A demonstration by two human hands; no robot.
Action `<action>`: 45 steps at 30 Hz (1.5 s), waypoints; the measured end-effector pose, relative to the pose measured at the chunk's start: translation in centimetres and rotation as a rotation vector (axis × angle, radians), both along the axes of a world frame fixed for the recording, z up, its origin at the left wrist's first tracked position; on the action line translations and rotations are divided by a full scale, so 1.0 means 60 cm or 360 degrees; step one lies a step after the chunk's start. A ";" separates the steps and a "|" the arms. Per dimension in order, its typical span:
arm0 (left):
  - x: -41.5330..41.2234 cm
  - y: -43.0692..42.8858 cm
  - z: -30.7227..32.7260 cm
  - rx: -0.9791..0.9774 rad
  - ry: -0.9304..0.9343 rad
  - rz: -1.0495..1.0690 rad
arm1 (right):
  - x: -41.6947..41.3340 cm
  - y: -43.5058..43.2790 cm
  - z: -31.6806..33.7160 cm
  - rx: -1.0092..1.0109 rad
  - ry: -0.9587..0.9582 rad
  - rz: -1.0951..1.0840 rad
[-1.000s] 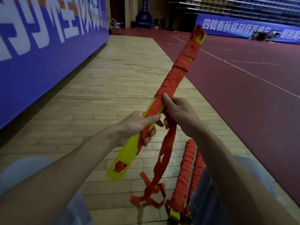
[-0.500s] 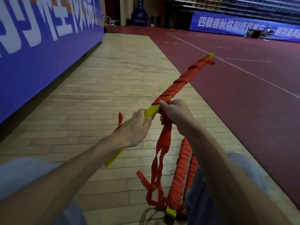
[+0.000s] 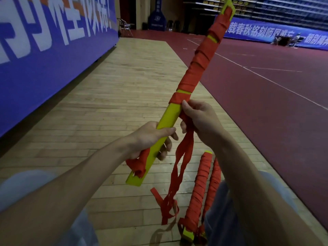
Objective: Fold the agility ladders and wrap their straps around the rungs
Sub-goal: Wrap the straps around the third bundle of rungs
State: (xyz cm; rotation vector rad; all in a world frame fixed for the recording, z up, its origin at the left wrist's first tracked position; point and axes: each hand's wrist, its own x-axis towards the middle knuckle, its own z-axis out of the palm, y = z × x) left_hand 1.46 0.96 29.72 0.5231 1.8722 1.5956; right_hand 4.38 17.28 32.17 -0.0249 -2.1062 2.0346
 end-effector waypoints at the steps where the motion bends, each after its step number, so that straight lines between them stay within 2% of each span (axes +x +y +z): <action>1: -0.004 0.002 -0.008 -0.0046 0.0060 0.0123 | -0.002 -0.003 -0.004 0.0127 -0.0041 -0.0047; 3: -0.011 0.008 -0.020 -0.0203 0.0199 0.0331 | -0.003 -0.006 -0.009 0.0334 -0.0152 -0.0118; 5: -0.014 0.011 -0.028 -0.0461 0.0405 0.0458 | -0.003 -0.009 -0.011 0.0405 -0.0238 -0.0102; 8: -0.012 0.012 -0.031 -0.0822 0.0742 0.0483 | -0.003 -0.016 -0.012 0.0377 -0.0261 -0.0063; 10: -0.002 0.018 -0.029 -0.0918 0.0923 0.0406 | -0.002 -0.015 -0.012 0.0308 -0.0266 -0.0147; 14: 0.007 0.017 -0.019 -0.0574 0.0720 0.0174 | -0.004 -0.001 -0.014 0.0310 -0.0231 -0.0279; 16: 0.007 0.013 -0.016 -0.0428 0.0672 0.0074 | -0.005 0.005 -0.014 0.0235 -0.0181 -0.0250; 18: 0.012 0.013 -0.015 -0.0156 0.0614 0.0110 | -0.004 0.010 -0.008 0.0135 -0.0094 -0.0146; 20: 0.020 0.015 -0.010 0.0139 0.0395 0.0139 | -0.002 0.011 -0.001 -0.0013 0.0028 0.0017; 22: 0.027 0.014 -0.002 0.0255 0.0094 0.0086 | -0.001 0.009 0.001 -0.0121 0.0107 0.0139; 25: 0.022 0.007 0.001 0.0199 0.0031 0.0002 | -0.002 0.002 0.001 -0.0014 0.0142 0.0124; 29: 0.011 0.010 -0.012 0.0152 0.0078 0.0133 | -0.005 0.000 -0.003 0.0691 0.0170 -0.0236; 31: 0.008 0.016 -0.021 0.0060 0.0113 0.0253 | -0.003 -0.003 -0.008 0.0829 0.0104 -0.0328; 35: -0.001 0.025 -0.031 -0.0278 0.0454 0.0492 | -0.002 -0.018 -0.012 0.0726 -0.0028 -0.0231; 39: 0.013 0.029 -0.027 -0.0604 0.0772 0.0323 | -0.004 -0.028 -0.016 0.0829 -0.0012 -0.0197; 43: 0.006 0.020 -0.029 -0.0577 0.0693 0.0125 | -0.006 -0.018 -0.018 0.0848 -0.0062 -0.0373; 45: 0.001 0.014 -0.026 -0.0536 0.0592 0.0043 | -0.008 -0.008 -0.018 0.0714 -0.0181 -0.0418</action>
